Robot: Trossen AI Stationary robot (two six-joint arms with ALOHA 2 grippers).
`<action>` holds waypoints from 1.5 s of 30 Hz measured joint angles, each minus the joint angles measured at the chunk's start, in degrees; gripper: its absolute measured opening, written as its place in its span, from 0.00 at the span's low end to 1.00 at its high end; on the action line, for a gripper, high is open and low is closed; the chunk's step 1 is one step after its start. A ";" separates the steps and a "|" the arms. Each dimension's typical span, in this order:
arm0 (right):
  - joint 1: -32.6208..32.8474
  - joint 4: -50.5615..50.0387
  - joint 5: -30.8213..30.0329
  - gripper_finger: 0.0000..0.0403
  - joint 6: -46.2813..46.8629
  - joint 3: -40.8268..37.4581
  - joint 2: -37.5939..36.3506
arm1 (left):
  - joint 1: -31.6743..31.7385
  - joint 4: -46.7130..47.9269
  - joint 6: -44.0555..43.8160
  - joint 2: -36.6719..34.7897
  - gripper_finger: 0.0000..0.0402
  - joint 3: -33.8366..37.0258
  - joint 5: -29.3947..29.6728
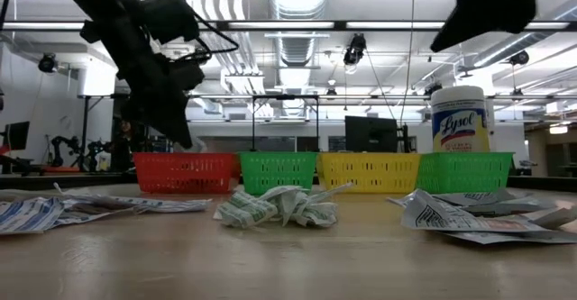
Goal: Pick & Place First Aid Supplies
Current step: Put the alcohol pad into the red basket
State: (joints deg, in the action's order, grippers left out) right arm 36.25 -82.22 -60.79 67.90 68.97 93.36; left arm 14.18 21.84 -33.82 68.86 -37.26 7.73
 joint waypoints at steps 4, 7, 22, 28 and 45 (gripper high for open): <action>1.83 0.10 0.01 0.28 2.95 -2.16 -2.97 | 2.11 0.00 -2.27 0.12 0.00 0.01 -0.89; 2.99 0.22 0.03 0.28 4.80 -3.86 -4.85 | 2.78 0.06 -2.69 0.69 0.00 0.01 -0.97; 6.23 0.73 1.33 0.31 8.22 -7.70 -9.24 | 2.86 -0.33 -2.06 1.81 0.23 -0.02 -0.88; 6.56 0.73 3.27 0.31 8.40 -7.70 -9.24 | 2.99 2.73 -1.90 1.42 0.37 -1.99 -0.82; 6.67 0.75 4.30 0.27 8.06 -7.70 -9.22 | 2.94 11.41 0.78 -2.97 0.43 -10.38 -0.82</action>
State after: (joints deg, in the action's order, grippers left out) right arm 42.92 -81.47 -56.49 75.96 61.28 84.14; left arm 17.12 33.25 -33.04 65.89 -47.64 6.92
